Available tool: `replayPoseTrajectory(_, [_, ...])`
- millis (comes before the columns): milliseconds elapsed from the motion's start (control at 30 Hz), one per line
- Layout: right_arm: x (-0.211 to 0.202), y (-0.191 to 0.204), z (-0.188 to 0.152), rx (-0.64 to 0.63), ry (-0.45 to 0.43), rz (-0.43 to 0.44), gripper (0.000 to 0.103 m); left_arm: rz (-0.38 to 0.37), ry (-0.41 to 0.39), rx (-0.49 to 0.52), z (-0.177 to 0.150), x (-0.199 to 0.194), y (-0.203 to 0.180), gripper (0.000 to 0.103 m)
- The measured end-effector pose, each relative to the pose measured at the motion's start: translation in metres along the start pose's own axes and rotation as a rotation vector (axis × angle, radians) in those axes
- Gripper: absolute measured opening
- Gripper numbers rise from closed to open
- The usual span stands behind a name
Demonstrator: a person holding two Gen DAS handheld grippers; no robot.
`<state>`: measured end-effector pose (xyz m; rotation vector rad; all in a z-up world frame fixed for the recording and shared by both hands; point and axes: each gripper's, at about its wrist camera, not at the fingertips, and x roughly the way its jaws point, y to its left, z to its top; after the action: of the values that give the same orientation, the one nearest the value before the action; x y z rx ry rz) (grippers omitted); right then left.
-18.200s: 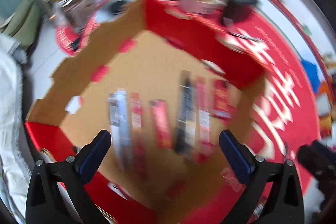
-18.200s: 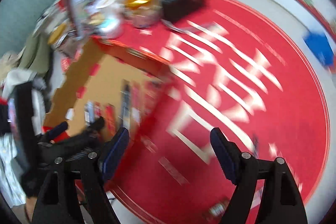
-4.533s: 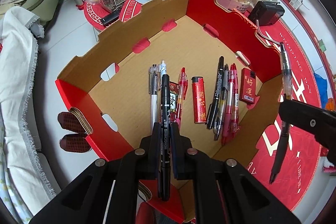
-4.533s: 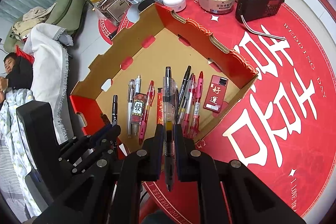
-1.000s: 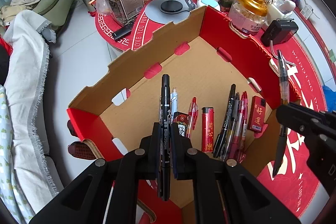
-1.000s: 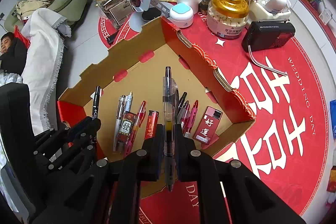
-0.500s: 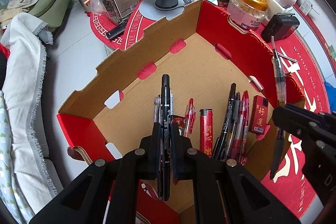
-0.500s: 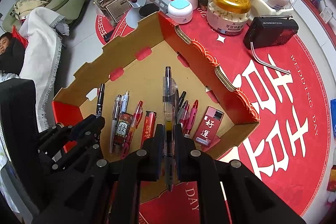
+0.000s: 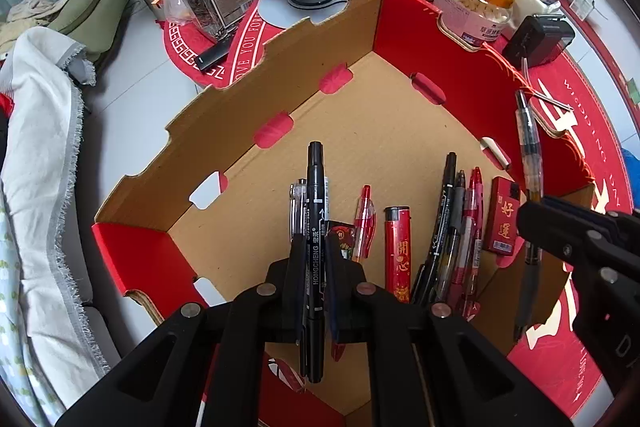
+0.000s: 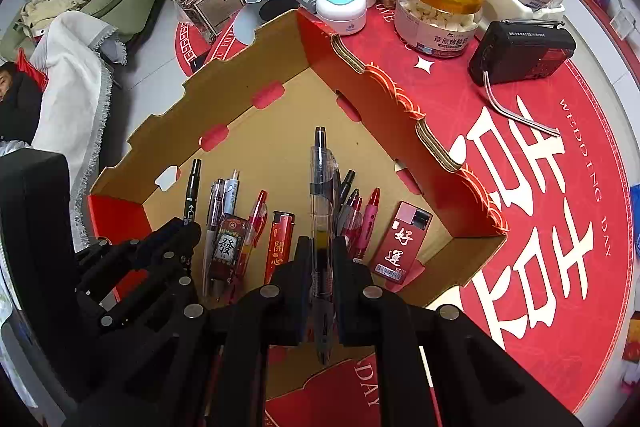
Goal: Organize rigid objects
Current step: 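Hold the black marker in the left tool while the right tool holds the clear pen over the box, then open the left tool to drop the marker while the right tool releases the clear pen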
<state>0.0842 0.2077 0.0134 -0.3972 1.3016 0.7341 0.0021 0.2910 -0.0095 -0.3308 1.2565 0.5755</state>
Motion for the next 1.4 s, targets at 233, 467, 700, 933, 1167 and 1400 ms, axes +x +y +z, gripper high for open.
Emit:
replayPoseTrajectory(233, [0.005, -0.002, 0.0, 0.008, 0.007, -0.006, 0.011, 0.001, 0.006, 0.006, 0.002, 0.006, -0.002, 0.009])
replayPoseTrajectory(467, [0.008, -0.001, 0.0, 0.009, 0.012, -0.008, 0.011, -0.002, 0.01, 0.008, 0.003, 0.01, -0.002, 0.009])
replayPoseTrajectory(700, [0.013, -0.001, -0.001, 0.015, 0.022, -0.011, 0.011, -0.003, 0.018, 0.016, 0.003, 0.014, -0.002, 0.009])
replayPoseTrajectory(933, [0.017, -0.002, -0.003, 0.018, 0.032, -0.022, 0.011, 0.001, 0.034, 0.024, 0.0, 0.02, -0.002, 0.009])
replayPoseTrajectory(1167, [0.025, -0.003, -0.006, 0.023, 0.049, -0.039, 0.011, 0.004, 0.039, 0.043, 0.0, 0.026, -0.004, 0.01])
replayPoseTrajectory(1400, [0.025, -0.004, -0.009, 0.027, 0.053, -0.054, 0.018, 0.007, 0.0, 0.042, -0.004, 0.026, 0.0, 0.091])
